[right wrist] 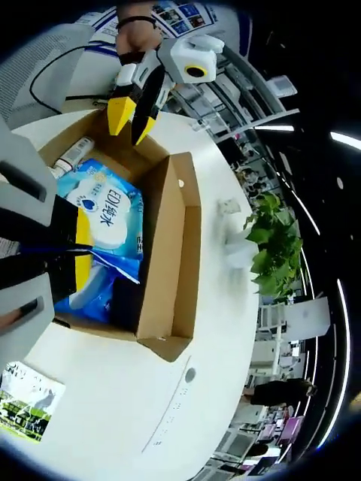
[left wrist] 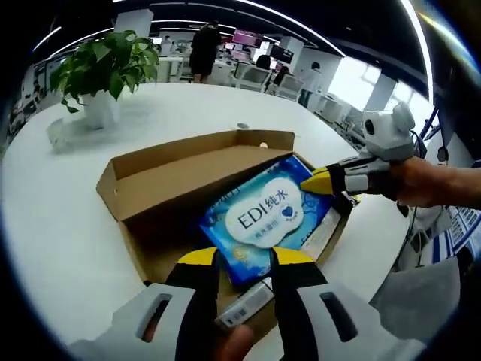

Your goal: Operate the shoe box by opening the lid, removing the specified soft item, and placing it in the target area until the item is outside and the box remains undamaged.

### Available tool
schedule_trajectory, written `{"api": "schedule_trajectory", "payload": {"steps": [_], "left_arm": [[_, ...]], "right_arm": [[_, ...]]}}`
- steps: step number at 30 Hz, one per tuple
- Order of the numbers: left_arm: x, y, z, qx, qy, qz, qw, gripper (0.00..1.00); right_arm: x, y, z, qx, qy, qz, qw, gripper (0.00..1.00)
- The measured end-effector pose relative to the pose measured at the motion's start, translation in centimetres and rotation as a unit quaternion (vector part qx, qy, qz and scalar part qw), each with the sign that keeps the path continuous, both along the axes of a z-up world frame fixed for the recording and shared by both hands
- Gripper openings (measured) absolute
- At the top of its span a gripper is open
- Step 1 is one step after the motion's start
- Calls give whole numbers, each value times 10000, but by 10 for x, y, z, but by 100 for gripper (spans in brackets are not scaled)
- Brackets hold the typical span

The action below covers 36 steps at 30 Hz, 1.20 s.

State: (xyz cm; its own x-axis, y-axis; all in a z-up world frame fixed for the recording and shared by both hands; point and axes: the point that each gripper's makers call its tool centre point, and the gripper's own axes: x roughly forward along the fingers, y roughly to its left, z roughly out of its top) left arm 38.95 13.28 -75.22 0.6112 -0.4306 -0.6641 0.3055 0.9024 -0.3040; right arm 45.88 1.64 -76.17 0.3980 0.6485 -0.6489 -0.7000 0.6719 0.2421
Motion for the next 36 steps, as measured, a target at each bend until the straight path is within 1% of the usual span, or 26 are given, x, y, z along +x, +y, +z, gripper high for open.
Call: {"api": "schedule_trajectory", "payload": {"steps": [7,12,14,18,20,22,25,27,29,30,34,36], "left_arm": [[11,-7,-18,43,222,-13,9997,28],[20,-10,-34,4,453,-6,9990,28],[19,-11,-37,74,549,-29,9985,29],[25,-9,-48,121,721,0,9973,28],[25,-11,-51,57,793,14,9968,28],[26,-15,-56,-122,938,20,9955,28],[29,-19,-61,-125,974,-7,9952,26],[26,-25,-59,-315,1043,31,9940,24],[26,-26,-63,-399,1104,43,9931,21],[25,-27,-65,-530,1168,84,9917,19],[26,-26,-64,-555,1115,117,9921,13],[26,-26,-63,-576,1102,127,9922,11]], "right_arm": [[6,-14,0,-3,30,-154,9999,0],[5,-14,-1,39,60,-201,9998,0],[7,-16,-4,49,77,-218,9997,0],[12,-19,-9,80,111,-238,9996,0],[12,-19,-10,83,112,-225,9997,0],[12,-21,-11,81,124,-236,9996,0],[14,-21,-12,101,118,-238,9996,0],[12,-19,-11,71,85,-200,9997,0],[13,-19,-12,87,96,-207,9997,0],[13,-19,-12,82,90,-195,9997,0],[14,-20,-12,103,96,-163,9998,0],[14,-20,-13,35,47,-77,10000,0]]}}
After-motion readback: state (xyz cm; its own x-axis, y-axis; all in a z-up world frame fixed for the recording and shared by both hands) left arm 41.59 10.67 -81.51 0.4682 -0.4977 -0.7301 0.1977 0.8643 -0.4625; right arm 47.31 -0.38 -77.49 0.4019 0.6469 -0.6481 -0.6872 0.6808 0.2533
